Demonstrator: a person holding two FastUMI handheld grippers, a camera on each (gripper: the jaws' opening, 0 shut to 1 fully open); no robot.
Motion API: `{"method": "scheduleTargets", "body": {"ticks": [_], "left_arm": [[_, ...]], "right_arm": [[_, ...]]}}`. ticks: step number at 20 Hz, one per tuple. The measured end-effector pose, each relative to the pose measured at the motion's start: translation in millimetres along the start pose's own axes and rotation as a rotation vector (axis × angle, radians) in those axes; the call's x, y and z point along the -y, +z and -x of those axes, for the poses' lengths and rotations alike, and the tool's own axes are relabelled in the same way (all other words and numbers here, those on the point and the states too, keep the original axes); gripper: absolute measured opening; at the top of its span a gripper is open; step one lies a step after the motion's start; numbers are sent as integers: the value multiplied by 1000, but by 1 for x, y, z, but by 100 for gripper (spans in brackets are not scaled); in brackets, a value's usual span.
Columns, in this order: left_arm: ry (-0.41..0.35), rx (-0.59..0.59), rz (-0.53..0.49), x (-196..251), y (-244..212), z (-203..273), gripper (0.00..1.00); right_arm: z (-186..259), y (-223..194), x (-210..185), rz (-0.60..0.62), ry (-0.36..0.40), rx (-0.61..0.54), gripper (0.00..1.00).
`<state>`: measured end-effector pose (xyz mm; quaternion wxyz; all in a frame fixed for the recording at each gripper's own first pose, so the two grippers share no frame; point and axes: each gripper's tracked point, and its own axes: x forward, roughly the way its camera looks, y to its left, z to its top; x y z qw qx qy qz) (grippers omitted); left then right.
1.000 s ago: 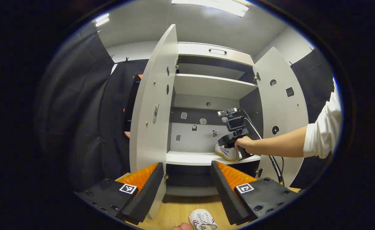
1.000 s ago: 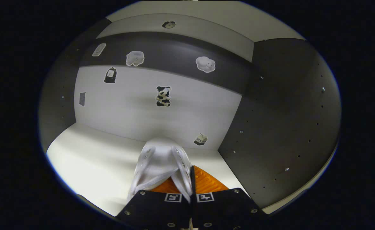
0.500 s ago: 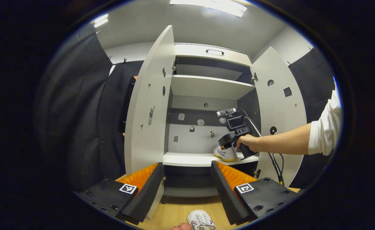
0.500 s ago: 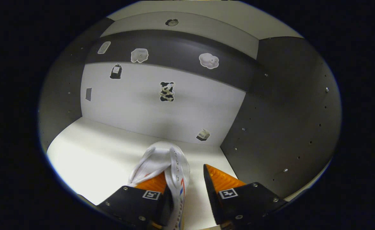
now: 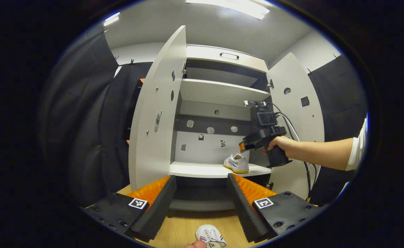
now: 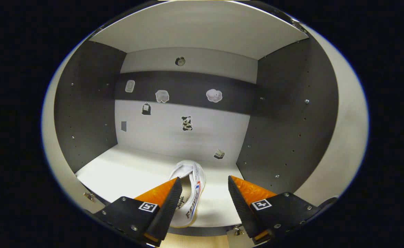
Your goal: Grab one shoe with the right hand and put it into the shoe cabinet, grab the other shoe with the left hand and put it into the shoe cabinet; then close the right door with the right hand and the left door with the left hand.
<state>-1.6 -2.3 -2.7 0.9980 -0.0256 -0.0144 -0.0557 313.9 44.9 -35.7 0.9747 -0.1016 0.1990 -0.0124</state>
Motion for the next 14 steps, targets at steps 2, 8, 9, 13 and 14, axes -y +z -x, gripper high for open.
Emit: {"method": "scheduleTargets", "body": {"ticks": [2,8,9,13,14], "left_arm": [[0,3,-2,0,2,2,96],[3,-12,6,-4,-1,11,96],[6,-14,4,-5,-2,12,96],[9,-49,4,-9,-18,19,96],[9,-69,6,-11,-26,21,96]], "right_arm": [[31,14,-5,-14,31,56,91],[134,27,-7,-45,71,232,92],[149,23,-7,-60,73,251,92],[201,-9,1,-88,41,338,92],[213,-21,4,-94,27,358,92]]}}
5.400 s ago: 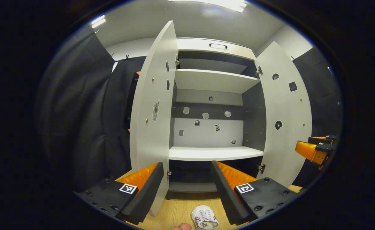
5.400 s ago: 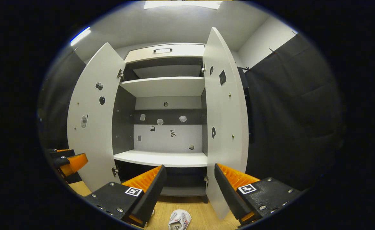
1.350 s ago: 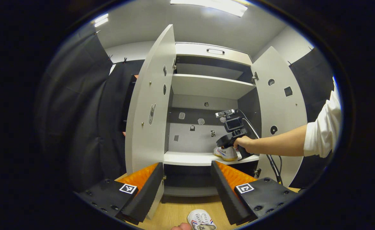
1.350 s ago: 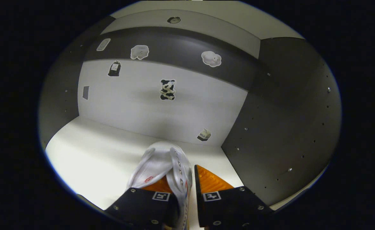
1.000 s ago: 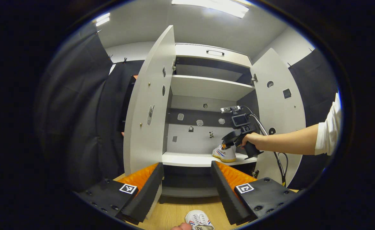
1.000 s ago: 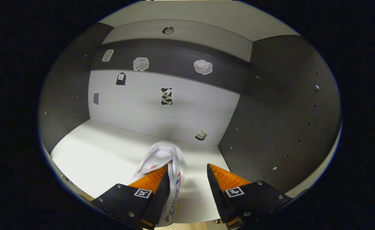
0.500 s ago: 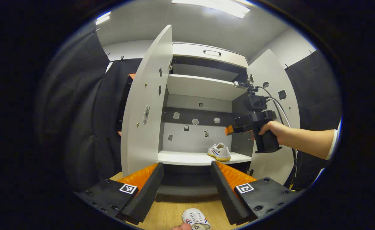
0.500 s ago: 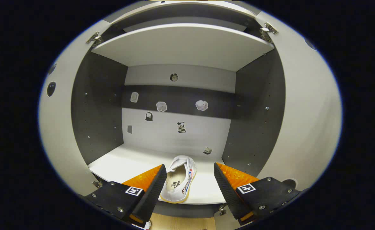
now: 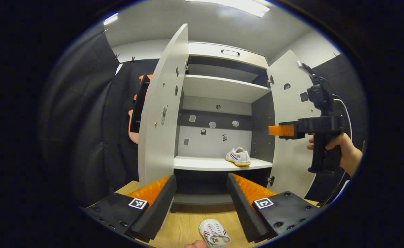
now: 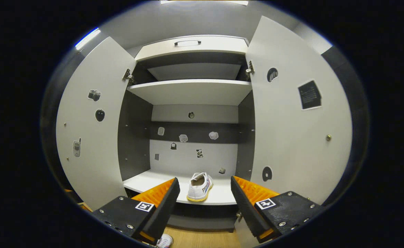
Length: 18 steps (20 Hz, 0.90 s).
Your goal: Grab one shoe with the right hand and put it into the shoe cabinet, grab the other shoe with the left hand and put it into the shoe cabinet; then close the right door with the right hand and the left door with the left hand.
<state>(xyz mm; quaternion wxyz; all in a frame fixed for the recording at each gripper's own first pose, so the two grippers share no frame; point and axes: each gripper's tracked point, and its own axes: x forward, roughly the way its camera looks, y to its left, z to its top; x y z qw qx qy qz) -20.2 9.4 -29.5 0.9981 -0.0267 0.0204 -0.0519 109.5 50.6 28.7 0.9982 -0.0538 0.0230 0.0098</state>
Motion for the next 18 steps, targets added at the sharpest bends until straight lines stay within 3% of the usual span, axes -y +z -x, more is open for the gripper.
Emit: {"method": "scheduleTargets", "body": {"ticks": [6,8,10,14,16,18], "left_arm": [[-21,-144,14,-2,-58,-5,96],[-114,-278,40,14,-108,-9,97],[-152,-448,64,19,-167,-4,97],[-120,-693,56,11,-253,8,98],[-133,-816,51,12,-281,23,98],[-94,-900,42,5,-302,30,98]], "right_arm": [[72,-44,2,-26,-28,19,92],[85,-51,6,-26,-33,26,92],[96,-62,14,-14,-49,7,92],[110,-77,25,-55,-63,-36,92],[111,-82,31,-57,-70,-53,92],[124,-79,40,-36,-78,-61,92]]}}
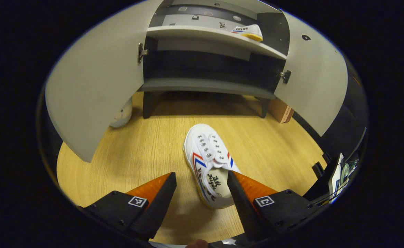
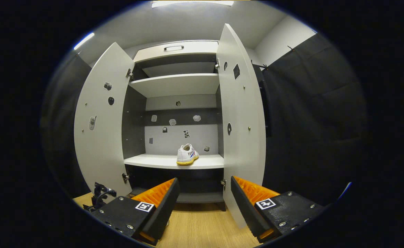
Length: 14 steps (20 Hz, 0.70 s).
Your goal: Grab one shoe with the right hand and put it into the shoe cabinet, grab the other shoe with the left hand and put it into the shoe cabinet; then close the right door with the right hand and the left door with the left hand.
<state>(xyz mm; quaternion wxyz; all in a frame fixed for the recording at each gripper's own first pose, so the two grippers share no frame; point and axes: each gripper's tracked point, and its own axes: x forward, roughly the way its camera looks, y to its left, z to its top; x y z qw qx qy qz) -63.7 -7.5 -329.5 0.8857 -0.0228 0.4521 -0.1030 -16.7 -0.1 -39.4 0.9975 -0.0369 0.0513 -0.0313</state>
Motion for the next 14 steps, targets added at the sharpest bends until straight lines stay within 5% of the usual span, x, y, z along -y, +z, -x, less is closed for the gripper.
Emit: {"method": "scheduleTargets", "body": {"ticks": [7,14], "left_arm": [[107,-79,14,-27,-4,-43,100],[98,113,48,-30,29,-84,100]], "right_arm": [[13,-6,12,-14,-9,-21,92],[10,-9,21,-41,-16,-33,92]]}}
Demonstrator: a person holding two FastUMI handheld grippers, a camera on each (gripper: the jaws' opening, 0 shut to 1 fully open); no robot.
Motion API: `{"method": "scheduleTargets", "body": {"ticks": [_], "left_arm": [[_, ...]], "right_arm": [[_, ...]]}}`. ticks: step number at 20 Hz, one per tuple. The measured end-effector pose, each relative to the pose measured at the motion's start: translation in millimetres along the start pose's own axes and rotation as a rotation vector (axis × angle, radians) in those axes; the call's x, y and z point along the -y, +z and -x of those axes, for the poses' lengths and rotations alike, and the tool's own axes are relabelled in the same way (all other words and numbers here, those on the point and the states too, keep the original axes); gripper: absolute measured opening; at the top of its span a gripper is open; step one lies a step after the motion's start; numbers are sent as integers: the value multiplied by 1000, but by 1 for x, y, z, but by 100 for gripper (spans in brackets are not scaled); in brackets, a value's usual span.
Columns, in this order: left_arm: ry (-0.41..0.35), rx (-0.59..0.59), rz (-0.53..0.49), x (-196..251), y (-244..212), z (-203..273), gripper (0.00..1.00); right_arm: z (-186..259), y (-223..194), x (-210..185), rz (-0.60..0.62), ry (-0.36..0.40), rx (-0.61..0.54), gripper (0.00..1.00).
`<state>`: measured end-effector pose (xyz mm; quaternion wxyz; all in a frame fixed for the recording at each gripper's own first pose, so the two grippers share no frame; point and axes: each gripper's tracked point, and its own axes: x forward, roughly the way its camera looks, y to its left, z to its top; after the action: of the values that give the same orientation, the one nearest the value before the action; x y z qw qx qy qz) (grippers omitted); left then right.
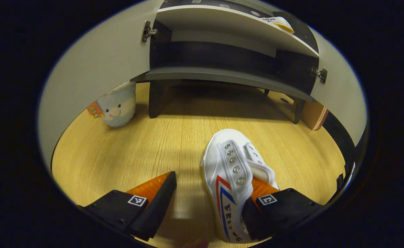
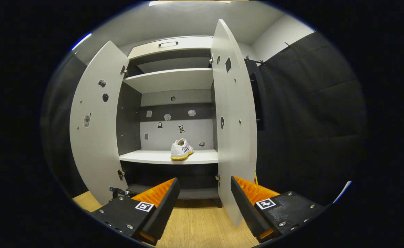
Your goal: Grab one shoe with the right hand and put it into the shoe cabinet, grab the other shoe with the left hand and put it into the shoe cabinet; then close the right door with the right hand and the left door with the left hand.
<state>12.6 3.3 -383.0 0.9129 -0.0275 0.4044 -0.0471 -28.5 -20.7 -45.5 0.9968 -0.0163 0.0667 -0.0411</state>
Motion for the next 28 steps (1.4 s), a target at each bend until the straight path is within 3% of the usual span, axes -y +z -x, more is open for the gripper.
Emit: {"method": "scheduleTargets", "body": {"ticks": [3,5,7,8,12,17,19,21,23,27,28], "left_arm": [[-13,55,5,0,3,-3,98],[-73,55,30,18,3,-1,95],[32,56,-1,3,0,5,40],[49,66,0,0,4,15,12],[33,152,84,9,47,77,10],[0,447,38,37,200,190,9],[-41,485,81,44,263,209,9],[-69,517,101,47,321,210,9],[-43,528,63,47,376,188,9],[28,425,53,50,460,126,9],[51,396,44,45,455,118,9]], "right_arm": [[1,-4,0,-12,8,-4,92],[0,-5,-1,-9,12,-7,92],[-1,-3,-2,-4,20,-6,92],[-2,-2,-3,-1,23,-5,92],[-5,3,-2,4,31,3,92],[-11,4,-12,2,75,17,92],[-13,7,-16,-13,93,27,92],[-13,9,-19,-16,102,34,92],[-11,10,-21,-15,115,32,92],[-8,9,-22,-10,112,21,92],[-6,8,-21,-18,109,17,92]]}}
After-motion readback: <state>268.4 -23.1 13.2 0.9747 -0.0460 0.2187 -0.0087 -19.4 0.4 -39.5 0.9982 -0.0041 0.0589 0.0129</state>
